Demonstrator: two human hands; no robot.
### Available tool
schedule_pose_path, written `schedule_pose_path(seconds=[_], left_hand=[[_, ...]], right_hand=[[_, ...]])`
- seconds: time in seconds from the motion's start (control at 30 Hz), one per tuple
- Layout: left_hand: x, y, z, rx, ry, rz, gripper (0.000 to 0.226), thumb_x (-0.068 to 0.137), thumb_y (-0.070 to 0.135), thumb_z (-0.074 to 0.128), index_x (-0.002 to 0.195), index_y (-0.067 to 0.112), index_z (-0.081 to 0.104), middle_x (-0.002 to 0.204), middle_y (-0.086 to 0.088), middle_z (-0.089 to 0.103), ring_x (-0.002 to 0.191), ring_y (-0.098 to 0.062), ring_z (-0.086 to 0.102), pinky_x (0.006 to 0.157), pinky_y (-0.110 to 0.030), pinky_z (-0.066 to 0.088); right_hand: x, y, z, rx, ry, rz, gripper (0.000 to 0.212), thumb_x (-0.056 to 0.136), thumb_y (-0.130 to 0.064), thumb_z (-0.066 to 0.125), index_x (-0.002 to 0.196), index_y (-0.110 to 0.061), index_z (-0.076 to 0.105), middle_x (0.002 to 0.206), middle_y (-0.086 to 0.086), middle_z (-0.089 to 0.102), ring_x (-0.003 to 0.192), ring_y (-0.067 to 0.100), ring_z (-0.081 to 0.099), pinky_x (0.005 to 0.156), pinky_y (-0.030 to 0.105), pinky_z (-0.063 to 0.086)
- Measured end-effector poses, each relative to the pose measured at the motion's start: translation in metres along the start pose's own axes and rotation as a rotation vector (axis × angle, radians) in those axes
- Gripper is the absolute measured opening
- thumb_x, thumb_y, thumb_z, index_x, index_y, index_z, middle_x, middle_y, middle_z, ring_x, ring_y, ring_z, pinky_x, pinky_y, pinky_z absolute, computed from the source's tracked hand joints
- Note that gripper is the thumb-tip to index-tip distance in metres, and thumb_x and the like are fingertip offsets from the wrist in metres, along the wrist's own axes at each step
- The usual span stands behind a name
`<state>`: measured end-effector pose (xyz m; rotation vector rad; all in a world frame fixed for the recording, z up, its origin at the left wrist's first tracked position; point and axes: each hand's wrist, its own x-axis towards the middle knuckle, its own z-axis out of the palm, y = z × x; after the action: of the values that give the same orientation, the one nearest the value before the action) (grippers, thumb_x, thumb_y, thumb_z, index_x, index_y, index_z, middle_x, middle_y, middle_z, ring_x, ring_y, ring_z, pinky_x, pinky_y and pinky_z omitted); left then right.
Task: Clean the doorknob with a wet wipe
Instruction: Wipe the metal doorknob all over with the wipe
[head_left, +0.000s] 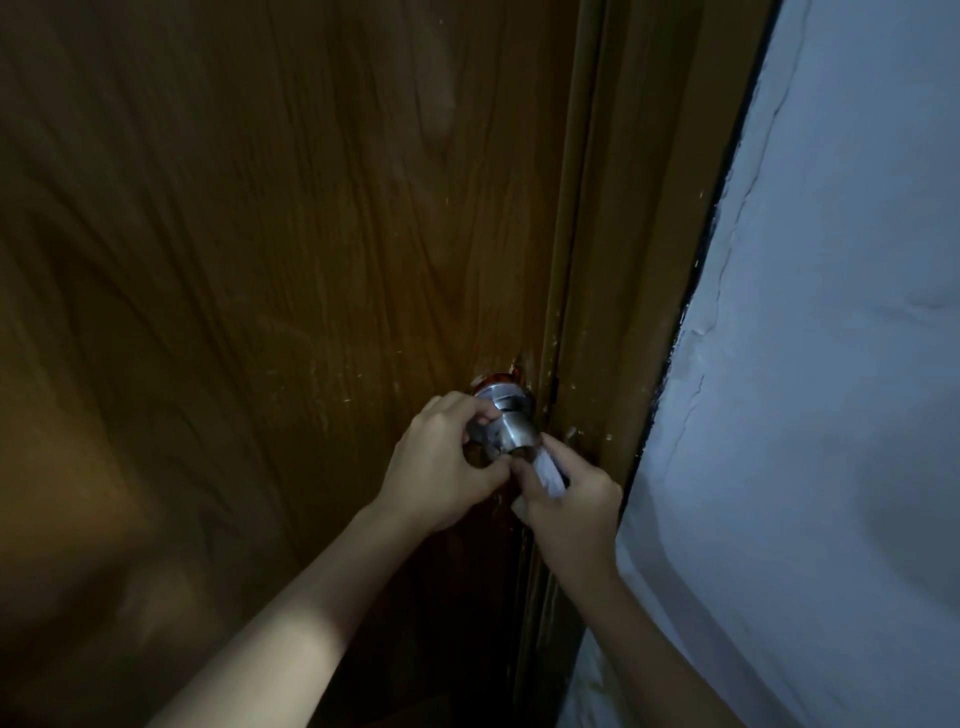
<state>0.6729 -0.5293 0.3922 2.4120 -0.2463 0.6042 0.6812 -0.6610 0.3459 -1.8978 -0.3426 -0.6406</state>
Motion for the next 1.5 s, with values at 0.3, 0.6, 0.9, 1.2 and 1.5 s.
schedule_pose_path(seconds=[0.3, 0.6, 0.9, 1.2, 1.5], left_hand=[[0.002, -0.004, 0.001, -0.002, -0.001, 0.011, 0.037, 0.069, 0.022, 0.074, 0.103, 0.022, 0.059, 0.099, 0.006, 0.057, 0.09, -0.006, 0.048, 0.071, -0.016, 0.039], [0.001, -0.005, 0.002, -0.033, 0.017, 0.02, 0.037, 0.069, 0.021, 0.074, 0.103, 0.023, 0.059, 0.1, 0.006, 0.058, 0.091, -0.007, 0.05, 0.074, -0.021, 0.045], [0.0, -0.007, 0.002, -0.022, 0.009, 0.025, 0.04, 0.068, 0.023, 0.075, 0.105, 0.022, 0.059, 0.099, 0.008, 0.056, 0.089, -0.005, 0.048, 0.068, -0.012, 0.035], [-0.015, -0.013, 0.003, -0.091, 0.046, -0.009, 0.051, 0.073, 0.027, 0.072, 0.119, 0.03, 0.051, 0.105, 0.016, 0.051, 0.088, 0.0, 0.047, 0.072, -0.013, 0.038], [-0.045, -0.022, 0.008, -0.348, 0.031, -0.196, 0.038, 0.066, 0.053, 0.066, 0.098, 0.036, 0.056, 0.09, 0.012, 0.06, 0.078, -0.004, 0.056, 0.061, -0.02, 0.044]], right_hand=[[0.011, -0.004, 0.002, -0.106, -0.074, -0.09, 0.035, 0.08, 0.002, 0.061, 0.114, -0.003, 0.06, 0.099, 0.011, 0.07, 0.093, 0.009, 0.06, 0.085, 0.026, 0.051], [0.009, -0.012, 0.011, -0.216, -0.019, -0.304, 0.044, 0.074, 0.017, 0.061, 0.116, 0.008, 0.056, 0.117, 0.024, 0.062, 0.115, 0.029, 0.054, 0.097, 0.042, 0.042], [0.002, -0.011, 0.002, -0.087, 0.088, -0.123, 0.035, 0.077, 0.013, 0.062, 0.111, 0.002, 0.061, 0.105, 0.018, 0.069, 0.103, 0.017, 0.062, 0.089, 0.003, 0.04], [0.006, -0.004, 0.007, 0.966, -0.135, 0.871, 0.052, 0.085, 0.013, 0.048, 0.133, -0.003, 0.041, 0.124, 0.021, 0.058, 0.104, 0.027, 0.06, 0.085, 0.036, 0.049], [0.004, -0.005, -0.003, 1.219, -0.469, 0.994, 0.051, 0.076, 0.012, 0.05, 0.125, 0.001, 0.048, 0.12, 0.019, 0.063, 0.112, 0.029, 0.058, 0.095, 0.039, 0.044]])
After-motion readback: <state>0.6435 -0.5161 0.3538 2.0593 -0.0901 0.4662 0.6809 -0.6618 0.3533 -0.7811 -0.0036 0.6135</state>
